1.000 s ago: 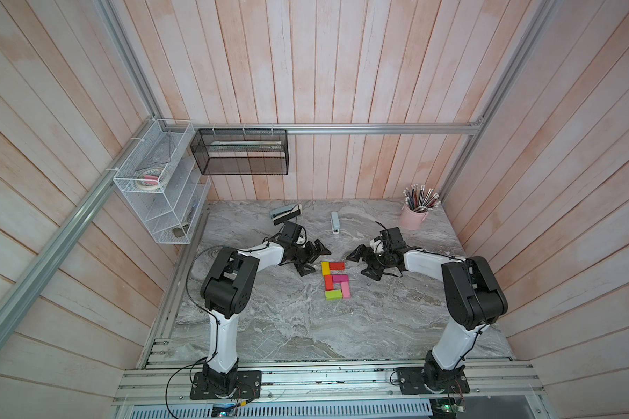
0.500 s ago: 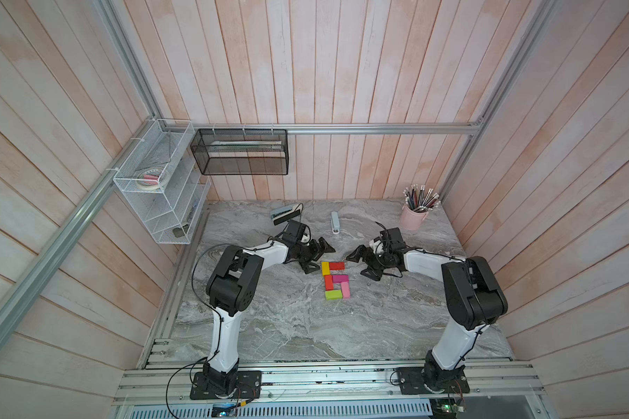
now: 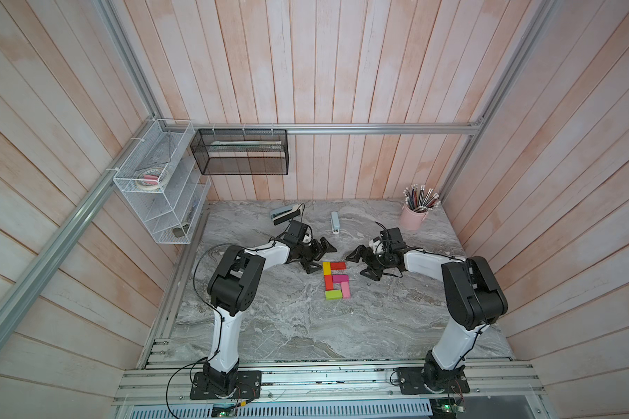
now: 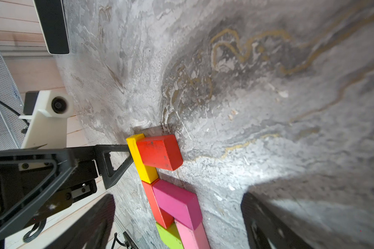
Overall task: Assemble the number 6 with building blocks
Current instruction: Adjust the building block at the center of the board.
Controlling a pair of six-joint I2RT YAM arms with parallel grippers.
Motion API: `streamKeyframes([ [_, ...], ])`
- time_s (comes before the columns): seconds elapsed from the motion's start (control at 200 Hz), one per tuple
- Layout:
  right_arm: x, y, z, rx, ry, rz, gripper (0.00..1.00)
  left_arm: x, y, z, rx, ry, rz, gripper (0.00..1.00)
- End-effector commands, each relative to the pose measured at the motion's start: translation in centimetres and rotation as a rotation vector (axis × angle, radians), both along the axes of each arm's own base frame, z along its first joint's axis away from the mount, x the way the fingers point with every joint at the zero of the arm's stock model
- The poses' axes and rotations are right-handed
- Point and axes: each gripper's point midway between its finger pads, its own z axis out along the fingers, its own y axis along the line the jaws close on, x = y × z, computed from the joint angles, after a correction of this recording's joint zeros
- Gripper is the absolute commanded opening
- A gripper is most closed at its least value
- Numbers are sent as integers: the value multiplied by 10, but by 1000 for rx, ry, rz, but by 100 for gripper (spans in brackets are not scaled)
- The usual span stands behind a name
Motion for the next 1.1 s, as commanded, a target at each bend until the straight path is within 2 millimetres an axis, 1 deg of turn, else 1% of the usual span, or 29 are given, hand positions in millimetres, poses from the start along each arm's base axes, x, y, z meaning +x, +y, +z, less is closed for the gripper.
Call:
streamKeyframes([
  [0.0, -1, -1, 4, 5, -17, 15, 94, -8, 4, -32, 71, 66, 14, 100],
  [0.155, -2, -2, 5, 3, -21, 16, 94, -10, 9, -33, 99, 69, 20, 99],
  [0.245, -5, -3, 5, -1, -22, 19, 94, -10, 26, -33, 170, 59, 58, 99],
  [0.29, -7, -3, 6, -3, -26, 20, 94, -10, 35, -31, 178, 54, 79, 99],
  [0.385, -13, -6, 3, -20, -19, 30, 94, -17, 52, -30, 183, 65, 105, 99],
  [0.43, -17, -8, 1, -30, -12, 33, 94, -22, 59, -31, 190, 72, 110, 99],
  [0.505, -24, -10, -2, -34, -2, 36, 94, -34, 65, -31, 202, 82, 98, 99],
  [0.64, -35, -13, -8, -33, 19, 29, 94, -63, 67, -34, 195, 127, 69, 99],
  [0.665, -37, -14, -9, -34, 23, 27, 94, -71, 67, -37, 201, 141, 61, 99],
  [0.81, -41, -15, -10, -37, 42, 20, 94, -106, 67, -41, 181, 200, 62, 99],
  [0.89, -44, -17, -9, -45, 47, 19, 94, -122, 68, -43, 161, 229, 82, 99],
  [0.975, -46, -18, -9, -48, 54, 20, 94, -132, 70, -43, 153, 246, 100, 99],
  [1.095, -49, -21, -10, -58, 61, 19, 94, -137, 61, -38, 129, 254, 99, 99],
])
